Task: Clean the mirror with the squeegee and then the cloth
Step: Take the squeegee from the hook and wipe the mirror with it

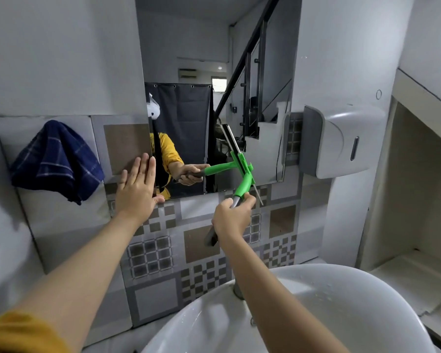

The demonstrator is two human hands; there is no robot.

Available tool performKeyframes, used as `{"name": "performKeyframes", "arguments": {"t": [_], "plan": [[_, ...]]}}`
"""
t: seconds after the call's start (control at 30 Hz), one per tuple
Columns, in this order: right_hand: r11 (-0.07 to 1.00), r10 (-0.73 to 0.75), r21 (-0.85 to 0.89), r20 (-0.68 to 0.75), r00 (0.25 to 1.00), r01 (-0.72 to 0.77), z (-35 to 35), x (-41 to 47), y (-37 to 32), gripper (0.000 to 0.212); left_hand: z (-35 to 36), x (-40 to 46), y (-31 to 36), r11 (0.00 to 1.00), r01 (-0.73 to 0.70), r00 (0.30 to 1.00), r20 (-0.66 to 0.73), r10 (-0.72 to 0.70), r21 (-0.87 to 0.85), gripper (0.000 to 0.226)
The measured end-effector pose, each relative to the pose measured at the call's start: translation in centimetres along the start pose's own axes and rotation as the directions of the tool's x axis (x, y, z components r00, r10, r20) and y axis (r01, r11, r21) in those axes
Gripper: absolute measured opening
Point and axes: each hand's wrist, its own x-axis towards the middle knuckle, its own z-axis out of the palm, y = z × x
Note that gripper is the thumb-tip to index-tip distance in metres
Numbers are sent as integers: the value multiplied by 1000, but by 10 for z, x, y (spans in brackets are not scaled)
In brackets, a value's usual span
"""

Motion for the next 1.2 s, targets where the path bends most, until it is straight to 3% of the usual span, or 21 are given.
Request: {"name": "performKeyframes", "arguments": {"t": [0.43, 0.8, 1.2], "plan": [[997, 45, 58, 78, 996, -50, 39, -62, 10, 38, -1, 1, -6, 997, -24, 1000, 17, 23, 66, 108], [990, -86, -99, 181, 980, 105, 37, -92, 23, 40, -1, 3, -21, 997, -75, 997, 35, 75, 11, 102], [968, -129, -175, 261, 957, 178, 36, -106, 46, 45, 1, 0, -32, 993, -103, 995, 10, 104, -55, 101]]}}
